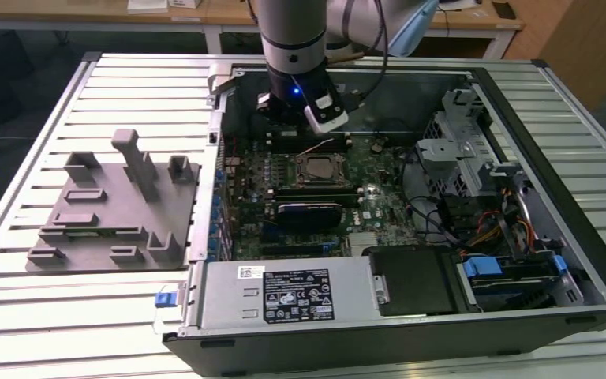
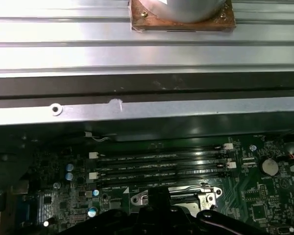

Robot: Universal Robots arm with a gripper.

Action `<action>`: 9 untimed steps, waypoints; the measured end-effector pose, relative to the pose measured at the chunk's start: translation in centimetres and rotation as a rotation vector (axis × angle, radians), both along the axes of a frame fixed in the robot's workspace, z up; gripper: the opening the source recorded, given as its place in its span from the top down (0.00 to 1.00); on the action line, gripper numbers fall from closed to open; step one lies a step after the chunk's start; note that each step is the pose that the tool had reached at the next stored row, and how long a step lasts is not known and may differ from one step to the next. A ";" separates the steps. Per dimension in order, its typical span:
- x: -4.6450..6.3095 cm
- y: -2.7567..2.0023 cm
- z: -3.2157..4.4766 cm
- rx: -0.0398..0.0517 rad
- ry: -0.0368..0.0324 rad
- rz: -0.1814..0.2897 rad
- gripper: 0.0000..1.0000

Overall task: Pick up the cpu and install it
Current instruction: 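Install the first cpu locking lever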

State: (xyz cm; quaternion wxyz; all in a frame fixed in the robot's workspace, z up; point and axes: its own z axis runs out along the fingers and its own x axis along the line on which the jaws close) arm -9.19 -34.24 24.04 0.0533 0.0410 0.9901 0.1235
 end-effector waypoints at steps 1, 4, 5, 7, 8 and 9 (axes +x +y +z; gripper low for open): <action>0.0 0.00 -0.03 -0.0007 -0.0065 -0.006 0.89; 0.0 0.00 -0.10 -0.0011 -0.0272 -0.025 0.89; 0.0 0.00 -0.12 -0.0011 -0.0340 -0.031 0.89; 0.0 0.00 -0.16 -0.0010 -0.0492 -0.040 0.89; 0.0 0.00 -0.19 -0.0010 -0.0564 -0.045 0.89; 0.0 0.00 -0.24 -0.0008 -0.0614 -0.049 0.89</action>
